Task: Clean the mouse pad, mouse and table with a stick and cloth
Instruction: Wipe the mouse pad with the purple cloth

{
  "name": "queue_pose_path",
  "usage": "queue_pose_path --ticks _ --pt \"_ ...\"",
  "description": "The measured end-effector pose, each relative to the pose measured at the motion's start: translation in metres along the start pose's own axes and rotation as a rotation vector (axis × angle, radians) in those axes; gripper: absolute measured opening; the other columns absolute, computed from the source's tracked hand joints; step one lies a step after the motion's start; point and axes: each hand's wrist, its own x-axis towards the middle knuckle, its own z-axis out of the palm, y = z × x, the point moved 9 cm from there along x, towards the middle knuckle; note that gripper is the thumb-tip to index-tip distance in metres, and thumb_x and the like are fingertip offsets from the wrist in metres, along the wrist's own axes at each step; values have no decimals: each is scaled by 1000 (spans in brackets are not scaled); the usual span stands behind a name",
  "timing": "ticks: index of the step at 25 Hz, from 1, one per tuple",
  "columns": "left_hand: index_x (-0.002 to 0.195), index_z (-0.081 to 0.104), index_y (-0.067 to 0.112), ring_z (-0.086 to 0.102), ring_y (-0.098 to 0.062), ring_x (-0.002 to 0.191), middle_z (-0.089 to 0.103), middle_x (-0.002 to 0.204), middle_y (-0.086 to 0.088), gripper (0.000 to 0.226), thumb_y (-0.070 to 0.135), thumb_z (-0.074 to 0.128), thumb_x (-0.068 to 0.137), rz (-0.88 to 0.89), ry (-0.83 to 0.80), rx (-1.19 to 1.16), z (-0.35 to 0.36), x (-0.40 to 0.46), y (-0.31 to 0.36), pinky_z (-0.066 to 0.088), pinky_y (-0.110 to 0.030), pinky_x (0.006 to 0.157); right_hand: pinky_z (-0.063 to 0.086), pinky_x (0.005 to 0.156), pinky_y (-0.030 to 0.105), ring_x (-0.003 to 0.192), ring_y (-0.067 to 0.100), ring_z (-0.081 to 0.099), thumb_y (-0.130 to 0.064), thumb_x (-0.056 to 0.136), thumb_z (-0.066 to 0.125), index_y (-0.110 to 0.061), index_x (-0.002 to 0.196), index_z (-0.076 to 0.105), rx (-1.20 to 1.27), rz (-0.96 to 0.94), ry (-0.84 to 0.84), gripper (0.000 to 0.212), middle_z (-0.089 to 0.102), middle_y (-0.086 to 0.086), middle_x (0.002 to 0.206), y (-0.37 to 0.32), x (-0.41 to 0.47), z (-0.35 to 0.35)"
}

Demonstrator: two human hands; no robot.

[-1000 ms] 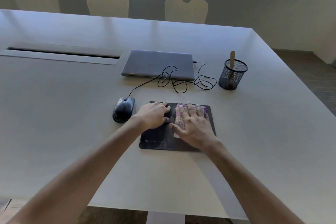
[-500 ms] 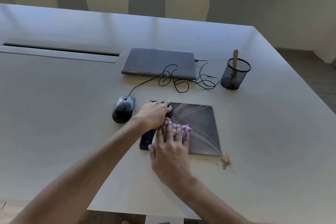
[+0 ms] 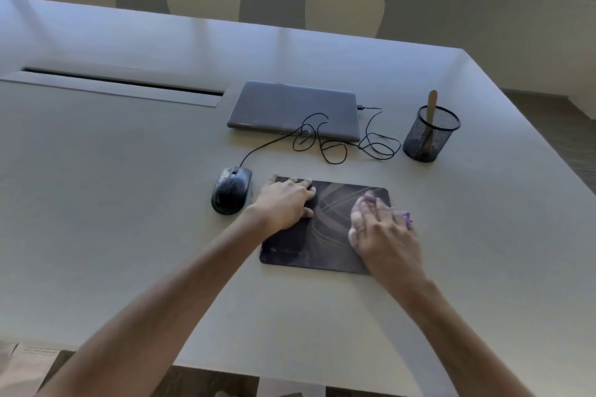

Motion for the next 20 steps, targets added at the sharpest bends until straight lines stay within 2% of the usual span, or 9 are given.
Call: queue_pose_path --ticks 2,4,6,8,12,14,17,20 --pt "147 33 23 25 -18 143 21 159 5 55 43 47 97 -1 -4 -4 0 0 1 14 -54 115 29 113 46 135 33 39 -44 97 37 -23 149 37 58 79 34 57 35 8 155 6 8 -3" --pt "147 33 23 25 -19 143 21 159 4 55 42 47 97 -5 -4 -5 -1 0 2 14 -53 116 26 115 49 137 34 34 -42 96 38 -20 151 32 72 73 27 60 32 13 156 -12 5 0" --pt "146 35 22 27 -19 142 23 158 4 53 39 48 97 1 11 -5 -3 -1 3 14 -53 116 22 116 54 140 38 30 -45 94 31 -17 153 26 93 -29 -4 66 29 18 157 -51 -9 4" --pt "146 35 22 27 -18 142 23 158 4 49 31 45 99 12 36 -9 -5 -2 5 13 -53 116 19 116 57 141 40 29 -54 89 27 -17 152 30 145 -124 -19 72 30 17 157 -83 -28 7" --pt "147 33 23 25 -17 143 22 158 5 50 33 44 99 12 35 -12 -5 -3 3 12 -52 116 16 117 51 144 28 25 -66 84 28 -28 153 26 143 -263 -50 79 26 2 160 -69 -17 7" --pt "147 32 23 24 -18 143 21 159 4 54 39 45 98 8 8 -7 -3 -3 3 12 -52 117 15 117 47 144 25 24 -64 89 33 -31 153 23 136 -200 -43 73 24 -3 161 -34 13 8" --pt "148 31 23 21 -19 144 19 159 4 56 41 46 98 0 -3 -24 -1 -3 3 11 -53 117 17 118 46 141 28 29 -55 94 40 -29 151 29 168 -8 -39 64 29 2 158 7 53 0" --pt "147 32 22 23 -19 144 22 159 4 55 39 47 97 5 13 -19 -2 -2 3 11 -53 116 18 117 50 139 33 32 -48 95 38 -21 151 30 182 8 -19 63 30 8 157 -22 58 3"
